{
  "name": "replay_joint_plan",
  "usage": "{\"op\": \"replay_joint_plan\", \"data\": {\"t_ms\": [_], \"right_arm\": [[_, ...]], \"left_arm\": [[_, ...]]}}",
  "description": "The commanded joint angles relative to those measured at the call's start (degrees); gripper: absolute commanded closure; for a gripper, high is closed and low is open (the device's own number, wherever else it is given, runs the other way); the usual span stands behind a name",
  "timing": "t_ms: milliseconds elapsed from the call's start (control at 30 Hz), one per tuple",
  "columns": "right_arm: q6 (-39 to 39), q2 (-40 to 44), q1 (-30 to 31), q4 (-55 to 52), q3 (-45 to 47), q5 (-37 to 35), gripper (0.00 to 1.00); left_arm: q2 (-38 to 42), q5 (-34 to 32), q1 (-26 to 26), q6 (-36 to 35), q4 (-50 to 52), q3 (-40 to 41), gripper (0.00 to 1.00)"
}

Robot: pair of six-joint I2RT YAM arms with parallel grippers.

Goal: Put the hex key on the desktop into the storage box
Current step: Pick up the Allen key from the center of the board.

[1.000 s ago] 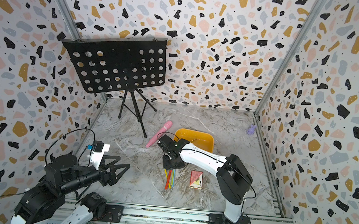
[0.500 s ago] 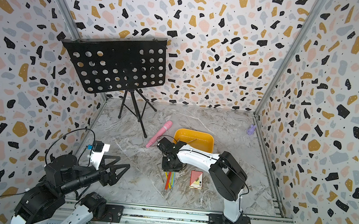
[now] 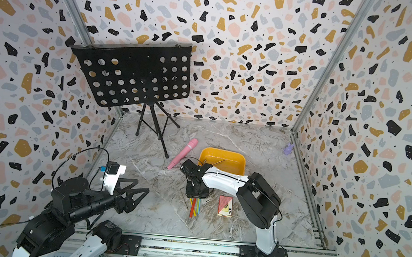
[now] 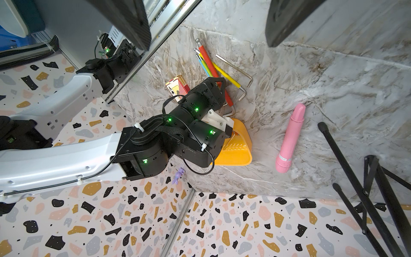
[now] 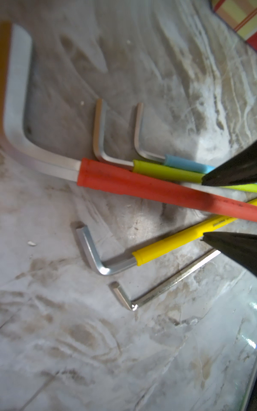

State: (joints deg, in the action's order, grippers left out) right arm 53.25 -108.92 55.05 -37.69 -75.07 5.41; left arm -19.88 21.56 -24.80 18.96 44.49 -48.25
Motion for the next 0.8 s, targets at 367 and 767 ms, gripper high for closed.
{"op": "replay_joint_plan", "data": {"t_ms": [367,767], "right_arm": [[2.9,-1.5,0.2,1.6,1.0,1.0,0.68],[3.1,2.8,0.5,0.5,0.3,-0.7,0.94]], "left_arm": [[0.8,-0.3,0.3,0.0,-2.3,0.6,0.15],[0.9,-0.3,0.4,0.0,-2.3,0.6,0.15]]}}
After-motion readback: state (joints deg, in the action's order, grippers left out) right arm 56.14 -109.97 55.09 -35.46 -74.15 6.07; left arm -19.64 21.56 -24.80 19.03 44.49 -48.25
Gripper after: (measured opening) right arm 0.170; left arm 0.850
